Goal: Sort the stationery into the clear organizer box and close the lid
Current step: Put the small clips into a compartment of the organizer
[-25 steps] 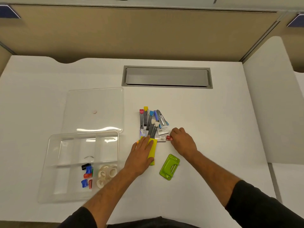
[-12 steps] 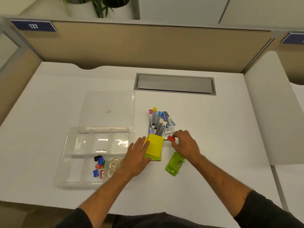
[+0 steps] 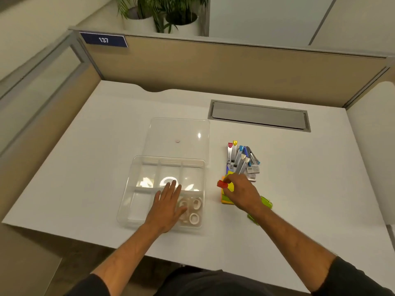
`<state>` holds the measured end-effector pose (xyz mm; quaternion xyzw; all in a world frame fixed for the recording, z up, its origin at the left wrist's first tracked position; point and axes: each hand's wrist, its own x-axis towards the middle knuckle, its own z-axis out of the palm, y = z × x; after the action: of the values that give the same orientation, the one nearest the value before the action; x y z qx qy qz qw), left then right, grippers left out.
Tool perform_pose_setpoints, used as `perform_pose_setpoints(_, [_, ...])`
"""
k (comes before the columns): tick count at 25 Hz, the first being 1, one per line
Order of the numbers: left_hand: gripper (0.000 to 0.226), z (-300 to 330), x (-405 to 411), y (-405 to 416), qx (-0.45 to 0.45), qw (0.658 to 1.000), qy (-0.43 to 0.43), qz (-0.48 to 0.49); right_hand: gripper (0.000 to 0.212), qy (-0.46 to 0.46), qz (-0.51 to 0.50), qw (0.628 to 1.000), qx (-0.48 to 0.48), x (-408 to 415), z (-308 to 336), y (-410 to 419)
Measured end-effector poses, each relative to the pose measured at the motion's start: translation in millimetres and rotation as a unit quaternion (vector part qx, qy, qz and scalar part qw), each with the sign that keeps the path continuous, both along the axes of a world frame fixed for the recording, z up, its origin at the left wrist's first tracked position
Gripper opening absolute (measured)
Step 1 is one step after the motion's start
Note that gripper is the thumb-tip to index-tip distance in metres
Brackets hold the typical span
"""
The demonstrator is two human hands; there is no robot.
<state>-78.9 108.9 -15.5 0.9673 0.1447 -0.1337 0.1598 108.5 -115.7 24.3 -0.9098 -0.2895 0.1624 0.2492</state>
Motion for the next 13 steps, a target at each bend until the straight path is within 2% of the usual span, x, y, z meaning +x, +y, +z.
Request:
perform_pose_setpoints(4, [0.087, -8.8, -25.0, 37.8, -0.002, 1.000, -0.003, -0.018, 0.018, -0.023, 0.018, 0.999, 0.029, -28.6, -5.9, 33.7])
perform_pose_setpoints(7, [0.081, -14.1, -45.1, 66.1, 0.015, 1.000, 0.006, -0.015, 0.019, -0.018, 0.065, 0.997, 0.029, -49.1, -8.3, 62.2])
perform_pose_setpoints(13, [0.080, -22.2, -62.9, 82.4, 0.021, 0.999, -0.010, -0.024, 0.022, 0.026, 0.139, 0.989, -0.050, -83.1, -11.1, 117.6])
